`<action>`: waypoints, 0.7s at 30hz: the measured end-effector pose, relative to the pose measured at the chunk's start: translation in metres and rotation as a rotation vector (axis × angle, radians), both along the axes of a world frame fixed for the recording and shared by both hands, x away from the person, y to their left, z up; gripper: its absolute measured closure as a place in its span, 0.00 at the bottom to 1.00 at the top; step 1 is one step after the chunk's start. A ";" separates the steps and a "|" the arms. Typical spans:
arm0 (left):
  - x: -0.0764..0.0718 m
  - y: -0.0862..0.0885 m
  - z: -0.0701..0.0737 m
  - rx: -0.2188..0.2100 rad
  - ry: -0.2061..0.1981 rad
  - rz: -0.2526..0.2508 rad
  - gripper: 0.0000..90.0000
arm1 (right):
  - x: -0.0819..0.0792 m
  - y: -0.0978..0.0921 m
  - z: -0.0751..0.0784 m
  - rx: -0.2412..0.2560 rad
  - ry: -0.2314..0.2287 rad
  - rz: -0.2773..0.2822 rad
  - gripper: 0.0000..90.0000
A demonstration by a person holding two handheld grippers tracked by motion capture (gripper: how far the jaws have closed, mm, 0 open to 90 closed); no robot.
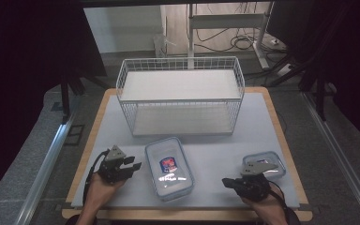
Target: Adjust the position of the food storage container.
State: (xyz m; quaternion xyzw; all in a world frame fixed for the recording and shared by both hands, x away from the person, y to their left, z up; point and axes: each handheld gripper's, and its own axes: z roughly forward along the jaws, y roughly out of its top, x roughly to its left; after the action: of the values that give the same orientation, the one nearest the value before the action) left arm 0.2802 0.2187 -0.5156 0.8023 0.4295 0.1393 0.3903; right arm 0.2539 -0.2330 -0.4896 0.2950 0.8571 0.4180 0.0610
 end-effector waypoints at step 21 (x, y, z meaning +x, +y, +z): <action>0.068 -0.009 -0.015 -0.153 0.052 -0.073 0.97 | -0.008 0.093 -0.026 0.020 0.099 0.233 1.00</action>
State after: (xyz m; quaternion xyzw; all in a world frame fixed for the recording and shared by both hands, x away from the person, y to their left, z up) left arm 0.3479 0.2100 -0.5310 0.7887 0.4195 0.0709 0.4439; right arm 0.2460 -0.1395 -0.5158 0.2144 0.8832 0.4158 -0.0334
